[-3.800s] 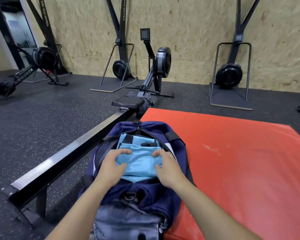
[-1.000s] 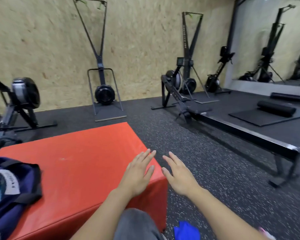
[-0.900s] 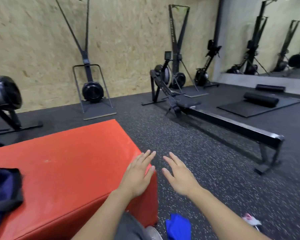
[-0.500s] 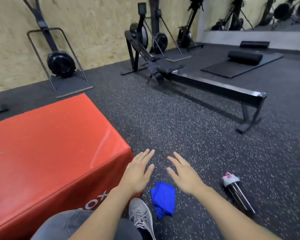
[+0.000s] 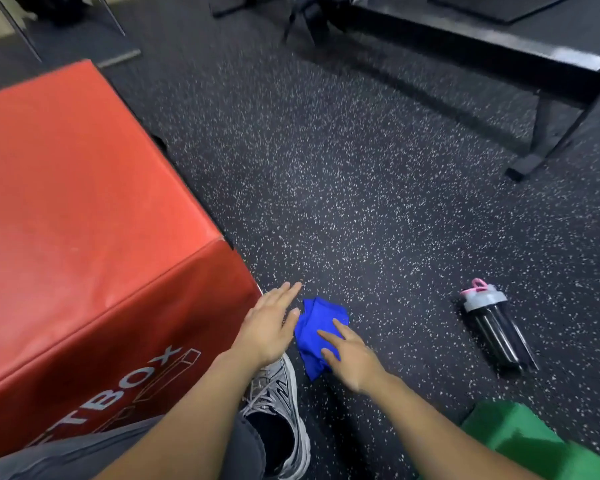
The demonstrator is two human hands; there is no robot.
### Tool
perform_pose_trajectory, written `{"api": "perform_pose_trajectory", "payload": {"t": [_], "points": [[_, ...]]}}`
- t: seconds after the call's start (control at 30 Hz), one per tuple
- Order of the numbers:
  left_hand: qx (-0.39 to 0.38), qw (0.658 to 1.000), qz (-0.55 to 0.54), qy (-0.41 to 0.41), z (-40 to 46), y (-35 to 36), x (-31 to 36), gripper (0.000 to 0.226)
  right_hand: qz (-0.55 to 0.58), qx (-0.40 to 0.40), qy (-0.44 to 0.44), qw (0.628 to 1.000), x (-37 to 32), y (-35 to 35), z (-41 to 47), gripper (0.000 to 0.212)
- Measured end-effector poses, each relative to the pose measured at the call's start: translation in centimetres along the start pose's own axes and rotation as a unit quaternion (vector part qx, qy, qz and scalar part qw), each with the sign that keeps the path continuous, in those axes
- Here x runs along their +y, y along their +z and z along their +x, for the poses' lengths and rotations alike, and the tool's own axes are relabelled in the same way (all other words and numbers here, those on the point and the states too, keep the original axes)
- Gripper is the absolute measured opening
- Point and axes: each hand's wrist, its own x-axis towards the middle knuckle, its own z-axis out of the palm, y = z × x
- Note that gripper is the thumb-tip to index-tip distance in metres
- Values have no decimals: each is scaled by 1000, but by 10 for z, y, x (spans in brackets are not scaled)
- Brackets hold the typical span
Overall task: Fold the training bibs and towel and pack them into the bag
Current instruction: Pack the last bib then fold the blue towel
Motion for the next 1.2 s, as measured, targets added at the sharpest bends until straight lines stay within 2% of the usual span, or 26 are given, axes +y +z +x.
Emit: {"api": "perform_pose_trajectory", "payload": {"t": [0.23, 0.33, 0.43, 0.57, 0.67, 0.77, 0.9, 1.07, 1.2], "points": [[-39, 997, -49, -52, 18, 38, -33, 52, -13, -89, 56, 994, -7, 48, 58, 55], [-48, 996, -55, -60, 20, 47, -39, 52, -63, -112, 64, 990, -6, 61, 75, 55], [-45, 995, -62, -59, 19, 47, -42, 52, -119, -92, 69, 986, -3, 64, 80, 53], [-24, 995, -75, -53, 17, 39, -38, 52, -108, -24, 57, 992, -3, 49, 70, 46], [6, 994, -98, -43, 17, 26, -29, 52, -28, 81, 11, 996, -7, 23, 52, 41], [35, 993, -113, -12, 13, 1, -10, 52, 95, 177, -69, 977, -23, -20, 24, 36], [107, 986, -120, 50, 1, -57, 18, 54, 205, 227, -176, 936, -66, -96, -21, 31], [195, 946, -235, 108, -42, -159, 56, 50, 210, 258, -267, 904, -139, -181, -77, 31], [256, 904, -314, 140, -86, -235, 88, 35, 182, 279, -348, 876, -203, -217, -120, 33]]}}
